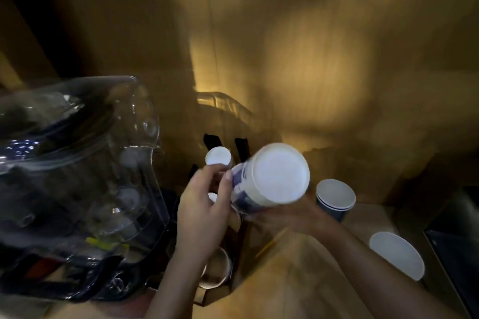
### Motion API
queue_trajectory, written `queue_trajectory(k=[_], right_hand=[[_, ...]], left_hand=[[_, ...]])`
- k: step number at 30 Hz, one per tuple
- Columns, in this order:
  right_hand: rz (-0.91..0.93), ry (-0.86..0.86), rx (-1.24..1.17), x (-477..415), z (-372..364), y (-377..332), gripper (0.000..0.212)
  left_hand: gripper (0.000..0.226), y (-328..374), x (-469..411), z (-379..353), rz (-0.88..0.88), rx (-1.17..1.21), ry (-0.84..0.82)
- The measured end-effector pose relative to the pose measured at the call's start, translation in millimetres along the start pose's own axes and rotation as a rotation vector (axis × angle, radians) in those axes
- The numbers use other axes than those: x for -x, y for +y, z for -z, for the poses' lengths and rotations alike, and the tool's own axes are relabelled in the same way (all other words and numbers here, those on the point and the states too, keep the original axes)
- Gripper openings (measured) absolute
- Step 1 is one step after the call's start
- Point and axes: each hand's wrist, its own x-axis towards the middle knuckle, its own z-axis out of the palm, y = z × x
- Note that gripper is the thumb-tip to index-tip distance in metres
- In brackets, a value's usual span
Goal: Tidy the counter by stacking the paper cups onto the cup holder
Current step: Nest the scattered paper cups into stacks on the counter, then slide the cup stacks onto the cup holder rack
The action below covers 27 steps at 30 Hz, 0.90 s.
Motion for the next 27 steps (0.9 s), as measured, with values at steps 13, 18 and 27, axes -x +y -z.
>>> queue_trajectory(k=[13, 18, 27], right_hand=[[0.01, 0.002, 0.207, -134, -22, -12, 0.093], [-0.052, 0.044, 0.389, -144, -24, 5, 0.103], [0.061, 0.027, 0.356, -133, -26, 19, 0.084]], left_hand=[[0.053, -20, -92, 28, 0.246, 0.521, -0.138], [0.06, -43, -96, 15, 0.326, 0.518, -0.12], [0.046, -77, -95, -5, 0.449, 0.319, -0.202]])
